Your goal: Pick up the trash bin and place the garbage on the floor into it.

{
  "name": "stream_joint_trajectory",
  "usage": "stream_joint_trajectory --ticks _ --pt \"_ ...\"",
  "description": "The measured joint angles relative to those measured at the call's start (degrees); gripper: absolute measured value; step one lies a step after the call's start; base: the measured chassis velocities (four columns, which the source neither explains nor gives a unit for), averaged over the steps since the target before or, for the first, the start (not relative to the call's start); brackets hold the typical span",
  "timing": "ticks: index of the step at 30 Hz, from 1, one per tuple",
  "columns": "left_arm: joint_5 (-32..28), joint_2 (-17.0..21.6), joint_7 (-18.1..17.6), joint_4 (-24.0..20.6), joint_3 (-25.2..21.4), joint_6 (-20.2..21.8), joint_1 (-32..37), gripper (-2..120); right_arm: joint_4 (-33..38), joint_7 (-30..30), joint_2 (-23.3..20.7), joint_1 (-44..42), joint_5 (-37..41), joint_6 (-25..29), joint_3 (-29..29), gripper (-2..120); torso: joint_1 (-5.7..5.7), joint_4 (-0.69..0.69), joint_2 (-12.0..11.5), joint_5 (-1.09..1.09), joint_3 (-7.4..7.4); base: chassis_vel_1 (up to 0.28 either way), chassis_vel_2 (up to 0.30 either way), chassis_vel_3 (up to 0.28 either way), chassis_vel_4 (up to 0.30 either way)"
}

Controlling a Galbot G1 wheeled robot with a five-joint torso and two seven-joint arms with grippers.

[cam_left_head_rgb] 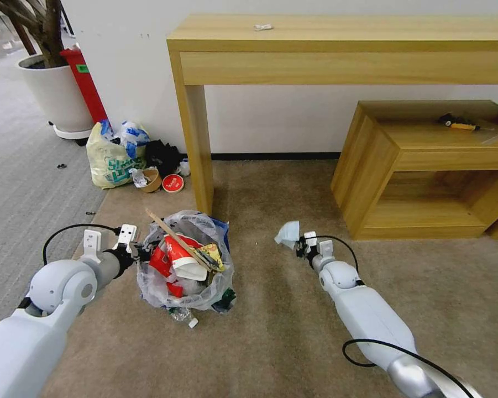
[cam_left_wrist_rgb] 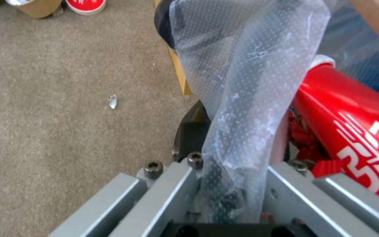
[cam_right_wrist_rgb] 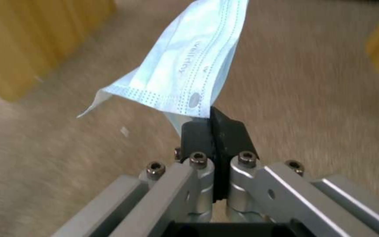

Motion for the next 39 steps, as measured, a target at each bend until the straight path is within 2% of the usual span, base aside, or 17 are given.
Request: stream_joint_trajectory --ticks 2,4,6,8,10,12,14,19,20,26,30,34,39 --pt "0.05 -0.09 -0.1 -0.03 0.16 0.0 0.09 0 5.93 -0.43 -1.88 -1.02 0.77 0.08 -0.01 0 0.0 0.0 0.0 -0.02 0.0 0.0 0.0 0.0 0.0" --pt "0.05 -0.09 -0.13 -0.03 0.18 0.0 0.1 0 6.62 -0.49 -2.13 -1.1 0.82 0.16 -0.02 0 0.0 0.0 0.0 -0.03 0.0 0.0 0.0 0.0 0.0" --pt "0.08 -0.06 -0.31 0.02 0.33 0.0 0.07 0 13.22 -1.51 -5.26 -1.44 2.6 0.51 -0.46 0 0.0 0.01 0.0 -0.01 0.0 0.0 0.0 0.0 0.0" --pt "0.09 -0.05 -0.31 0.06 0.39 0.0 0.01 0 15.05 -1.71 -6.27 -1.43 3.61 0.42 -0.78 0 0.0 0.0 0.0 -0.03 0.0 0.0 0.0 0.0 0.0" --pt "0.1 -0.01 -0.33 0.27 0.61 0.0 -0.26 0 21.31 -2.39 -9.25 -0.92 6.56 -0.48 -2.03 0 0.0 -0.01 0.0 -0.01 0.0 0.0 0.0 0.0 0.0" --pt "0.12 -0.01 -0.34 0.36 0.7 0.0 -0.39 0 22.93 -2.63 -9.87 -0.7 7.22 -0.72 -2.37 0 0.0 -0.01 0.0 -0.02 0.0 0.0 0.0 0.0 0.0" --pt "0.25 -0.04 -0.41 0.75 1.03 0.0 -0.74 0 28.57 -3.91 -11.54 0.47 9.62 -1.89 -3.87 0 0.0 0.0 0.0 -0.02 0.0 0.0 0.0 0.0 0.0" --pt "0.47 -0.13 -0.49 1.17 1.48 0.0 -1.19 0 34.57 -5.41 -12.08 3.82 13.89 -4.75 -7.51 0 0.0 0.0 0.0 -0.03 0.0 0.0 0.0 0.0 0.0" --pt "0.47 -0.13 -0.49 1.17 1.48 0.0 -1.19 0 34.57 -5.41 -12.08 3.82 13.89 -4.75 -7.51 0 0.0 0.0 0.0 -0.03 0.0 0.0 0.0 0.0 0.0" --pt "0.57 -0.09 -0.59 1.5 1.6 0.0 -1.56 0 36.77 -4.83 -9.19 9.5 20.46 -7.97 -17.47 0 0.0 0.03 0.0 -0.02 0.0 0.0 0.0 0.0 0.0" --pt "0.48 0.16 -0.61 1.41 1.46 0.0 -1.45 0 37.88 -3.66 -8.64 10.01 22.77 -9.82 -21.43 0 0.0 0.02 0.0 -0.02 0.0 0.0 0.0 0.0 0.0" --pt "0.41 0.24 -0.61 1.34 1.32 0.0 -1.38 0 38.5 -2.92 -9.19 9.81 23.9 -10.96 -22.56 0 0.0 0.0 0.0 -0.03 0.0 0.0 0.0 0.0 0.0" --pt "0.3 0.17 -0.61 1.3 1.09 0.0 -1.57 0 39.12 -1.47 -11.9 9.19 25.39 -13.37 -24.37 0 0.0 -0.01 0.0 -0.02 0.0 0.0 0.0 0.0 0.0"
